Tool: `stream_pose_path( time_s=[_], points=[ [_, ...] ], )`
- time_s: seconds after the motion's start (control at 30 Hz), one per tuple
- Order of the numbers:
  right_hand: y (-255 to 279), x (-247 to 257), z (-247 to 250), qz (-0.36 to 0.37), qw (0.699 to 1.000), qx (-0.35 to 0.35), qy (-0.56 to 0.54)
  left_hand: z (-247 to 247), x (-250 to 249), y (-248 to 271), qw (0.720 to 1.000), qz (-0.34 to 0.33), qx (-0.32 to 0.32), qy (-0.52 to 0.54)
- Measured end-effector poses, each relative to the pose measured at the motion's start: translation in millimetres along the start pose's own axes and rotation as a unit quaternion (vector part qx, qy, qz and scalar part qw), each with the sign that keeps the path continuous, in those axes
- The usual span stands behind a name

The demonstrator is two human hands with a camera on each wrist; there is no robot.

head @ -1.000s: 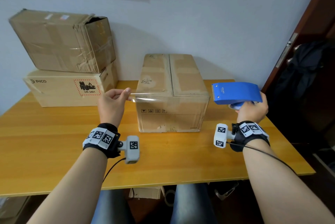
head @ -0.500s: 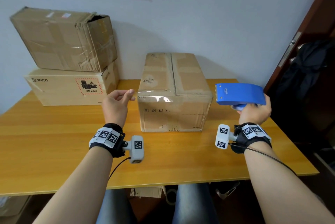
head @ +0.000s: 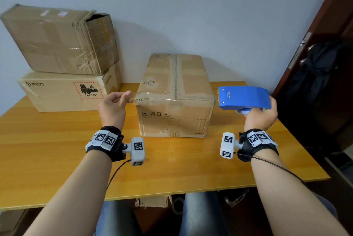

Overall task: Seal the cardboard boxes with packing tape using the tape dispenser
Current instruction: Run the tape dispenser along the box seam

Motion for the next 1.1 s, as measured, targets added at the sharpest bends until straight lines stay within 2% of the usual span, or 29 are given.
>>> stream_pose_path(
  time_s=[0.4, 0.63, 0.77, 1.1],
  points=[
    [-8.8, -11.5, -6.3, -0.025, 1.0, 0.009, 0.008, -2.7, 0.4, 1.2, 1.0, 0.001, -0.012, -0.007],
    [-11.4, -31.4, 0.1, -0.117, 0.992, -0.029, -0.026, -1.0, -0.5, -0.6, 1.0, 0.015, -0.02, -0.014],
    [-13.3, -27.9, 3.9, -0.101, 0.994, -0.029, 0.014, -2.7, 0.1, -2.6, 0.999, 0.024, -0.013, -0.019],
    [-16.3, -15.6, 6.2, -0.025, 0.995, 0.004, 0.093, -0.6, -11.8, 6.2, 0.99, 0.014, -0.008, -0.14]
  ],
)
Point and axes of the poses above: each hand's wrist, its own y-axis away from the middle knuckle, its own z-axis out of the back of the hand, x = y × z, the point moved 4 cm from there along -y, towards the middle knuckle, and after that the axes turned 8 degrees about x, right-handed, at the moved point
